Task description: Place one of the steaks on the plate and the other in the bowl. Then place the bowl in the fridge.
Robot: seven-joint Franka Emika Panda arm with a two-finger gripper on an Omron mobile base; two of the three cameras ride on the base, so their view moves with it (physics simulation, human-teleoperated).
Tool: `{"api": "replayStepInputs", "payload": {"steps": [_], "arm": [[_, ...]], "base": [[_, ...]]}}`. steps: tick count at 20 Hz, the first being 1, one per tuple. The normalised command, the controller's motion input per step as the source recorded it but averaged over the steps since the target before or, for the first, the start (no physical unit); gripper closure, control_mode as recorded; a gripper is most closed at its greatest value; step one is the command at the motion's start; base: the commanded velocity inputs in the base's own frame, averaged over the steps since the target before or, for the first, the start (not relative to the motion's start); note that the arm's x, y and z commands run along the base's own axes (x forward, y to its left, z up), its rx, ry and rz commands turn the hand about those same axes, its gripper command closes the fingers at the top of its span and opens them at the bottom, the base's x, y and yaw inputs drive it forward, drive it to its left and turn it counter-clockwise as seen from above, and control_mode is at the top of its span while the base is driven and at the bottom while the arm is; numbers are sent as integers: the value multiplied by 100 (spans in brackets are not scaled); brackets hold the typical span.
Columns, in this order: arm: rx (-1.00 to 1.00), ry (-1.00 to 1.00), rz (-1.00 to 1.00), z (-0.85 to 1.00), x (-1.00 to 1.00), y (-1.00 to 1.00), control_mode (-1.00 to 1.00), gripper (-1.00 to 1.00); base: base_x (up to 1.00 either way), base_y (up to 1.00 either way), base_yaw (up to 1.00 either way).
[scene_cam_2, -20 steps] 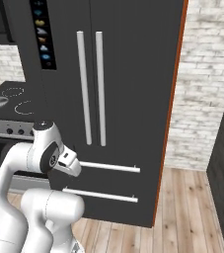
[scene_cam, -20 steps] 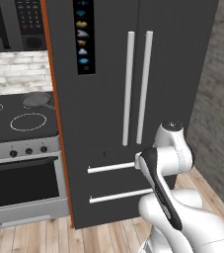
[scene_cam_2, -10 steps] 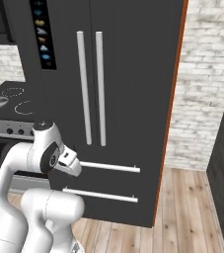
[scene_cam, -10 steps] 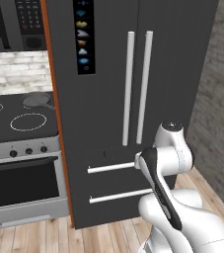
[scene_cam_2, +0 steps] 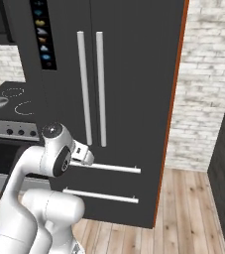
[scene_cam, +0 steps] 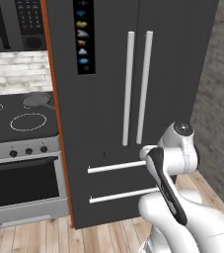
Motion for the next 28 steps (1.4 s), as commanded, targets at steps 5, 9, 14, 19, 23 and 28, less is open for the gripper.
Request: {"api": "replayStepInputs", "payload": {"steps": [5, 9, 14, 19, 23, 28], "arm": [[-15, -16, 0, 60, 98, -10, -100, -100], [-5, -1, 0, 86, 48, -6, -100, -100], [0, 0, 5, 60, 4, -13, -100, -100], [4, -1, 1, 0, 8, -23, -100, -100], [1, -10, 0, 19, 35, -10, -100, -100], [7, -3, 0, 43, 13, -1, -100, -100]], "base": [[0, 0, 0], [0, 0, 0], [0, 0, 0], [0, 0, 0], [0, 0, 0], [0, 0, 0]]}}
